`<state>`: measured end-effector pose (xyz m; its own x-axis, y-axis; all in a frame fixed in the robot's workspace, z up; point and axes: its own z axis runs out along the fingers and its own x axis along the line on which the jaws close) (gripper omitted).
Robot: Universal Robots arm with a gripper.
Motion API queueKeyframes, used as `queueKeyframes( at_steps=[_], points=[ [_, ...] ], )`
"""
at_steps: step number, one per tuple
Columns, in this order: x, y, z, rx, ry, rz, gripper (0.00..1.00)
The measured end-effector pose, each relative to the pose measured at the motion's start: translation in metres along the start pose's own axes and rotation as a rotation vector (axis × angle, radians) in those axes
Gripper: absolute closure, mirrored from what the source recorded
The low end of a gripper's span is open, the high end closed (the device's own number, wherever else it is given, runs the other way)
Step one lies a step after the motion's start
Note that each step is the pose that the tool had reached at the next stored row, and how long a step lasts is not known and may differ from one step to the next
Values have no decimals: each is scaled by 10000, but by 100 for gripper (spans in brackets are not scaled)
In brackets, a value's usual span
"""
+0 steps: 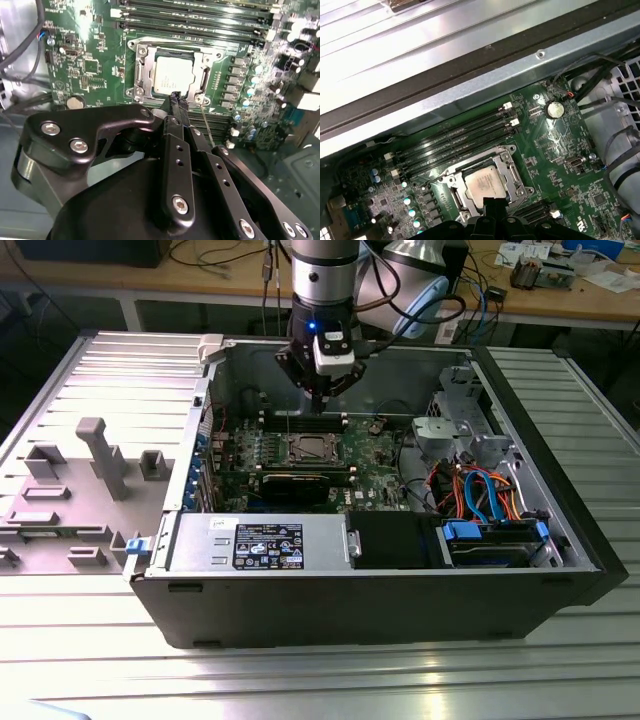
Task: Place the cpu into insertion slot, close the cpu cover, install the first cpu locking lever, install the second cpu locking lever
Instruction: 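Install the first cpu locking lever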
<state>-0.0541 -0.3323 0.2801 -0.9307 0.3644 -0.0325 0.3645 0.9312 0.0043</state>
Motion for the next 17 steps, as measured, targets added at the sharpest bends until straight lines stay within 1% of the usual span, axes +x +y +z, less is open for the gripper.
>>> queueKeyframes(
  at_steps=[2,3,9,14,15,17],
  points=[
    [0,0,0,-9,1,-302,89],
    [0,0,0,-17,2,-524,89],
    [0,1,1,-46,6,-1398,89],
    [2,4,0,-72,9,-2224,89],
    [7,2,0,-73,10,-2267,89],
    [45,-13,-2,-74,10,-2286,89]
  ],
)
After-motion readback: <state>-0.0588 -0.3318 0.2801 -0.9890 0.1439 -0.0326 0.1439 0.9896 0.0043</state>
